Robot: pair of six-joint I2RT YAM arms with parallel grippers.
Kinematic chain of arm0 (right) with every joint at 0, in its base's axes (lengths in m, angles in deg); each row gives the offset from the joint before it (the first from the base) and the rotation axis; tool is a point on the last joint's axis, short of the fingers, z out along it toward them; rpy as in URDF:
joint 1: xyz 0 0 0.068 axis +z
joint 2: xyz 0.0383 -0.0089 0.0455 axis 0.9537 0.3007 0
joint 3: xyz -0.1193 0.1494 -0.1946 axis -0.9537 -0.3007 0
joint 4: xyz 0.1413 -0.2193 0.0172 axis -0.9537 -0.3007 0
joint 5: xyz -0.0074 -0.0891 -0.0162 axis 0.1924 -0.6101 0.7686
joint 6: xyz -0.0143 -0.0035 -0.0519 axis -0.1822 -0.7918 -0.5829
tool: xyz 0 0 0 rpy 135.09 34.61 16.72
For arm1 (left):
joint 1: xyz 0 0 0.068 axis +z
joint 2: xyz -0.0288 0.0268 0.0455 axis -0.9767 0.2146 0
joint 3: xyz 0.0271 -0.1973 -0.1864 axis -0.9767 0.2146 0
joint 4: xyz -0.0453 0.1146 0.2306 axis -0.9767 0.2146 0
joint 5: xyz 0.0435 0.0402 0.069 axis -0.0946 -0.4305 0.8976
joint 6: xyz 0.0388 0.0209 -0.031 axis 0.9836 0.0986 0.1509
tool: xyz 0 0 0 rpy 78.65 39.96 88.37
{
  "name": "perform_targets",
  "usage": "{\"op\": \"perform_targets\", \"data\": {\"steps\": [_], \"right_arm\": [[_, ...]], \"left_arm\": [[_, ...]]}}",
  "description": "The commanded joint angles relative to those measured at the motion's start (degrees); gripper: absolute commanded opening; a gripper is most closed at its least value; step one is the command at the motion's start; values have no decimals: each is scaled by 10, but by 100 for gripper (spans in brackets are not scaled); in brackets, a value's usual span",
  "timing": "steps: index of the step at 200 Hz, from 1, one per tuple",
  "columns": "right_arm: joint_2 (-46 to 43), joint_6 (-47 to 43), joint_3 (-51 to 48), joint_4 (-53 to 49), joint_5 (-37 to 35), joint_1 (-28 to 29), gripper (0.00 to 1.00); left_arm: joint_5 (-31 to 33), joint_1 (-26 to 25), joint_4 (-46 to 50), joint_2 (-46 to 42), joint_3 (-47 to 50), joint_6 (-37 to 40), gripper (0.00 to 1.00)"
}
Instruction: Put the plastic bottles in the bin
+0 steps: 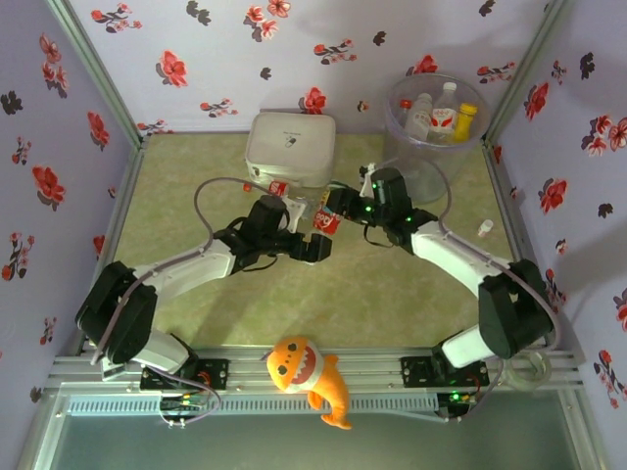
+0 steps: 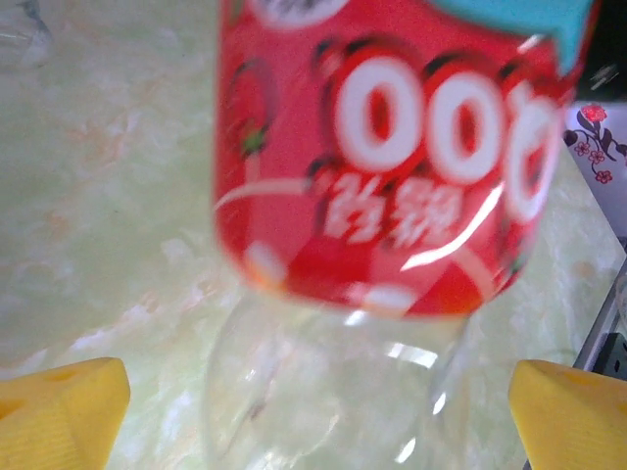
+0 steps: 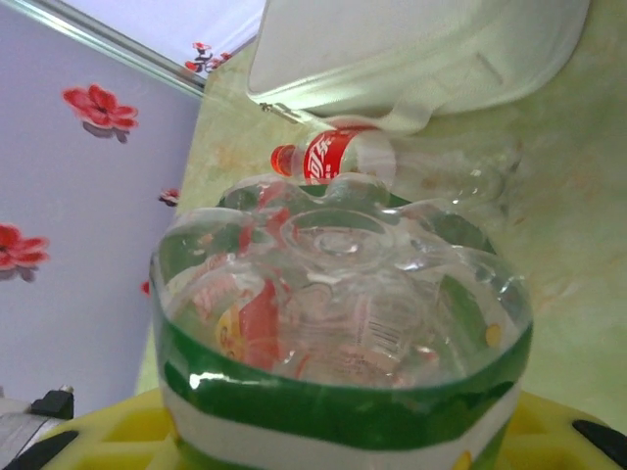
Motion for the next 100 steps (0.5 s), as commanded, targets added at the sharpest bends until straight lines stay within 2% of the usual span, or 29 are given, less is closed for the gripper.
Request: {"op": "perform_targets", "data": {"steps": [1,24,45,78,100], "right_arm": [[-55,-134,93,-143,-77,3,40],[-71,-236,193,-246,-154,3,38],[-79,-308,271,-283,-219,1,38],[-94,-369,336,-236,-289,-16,35],[-99,-379,351,-178,-314,-49,34]], "left_arm": [[15,8,23,-36,-3,21,100],[18,18,26,-58,14,16,100],[21,26,24,-69,28,10,100],[21,27,12,-71,42,-3,100],[21,28,5,-77,50,-9,100]]}}
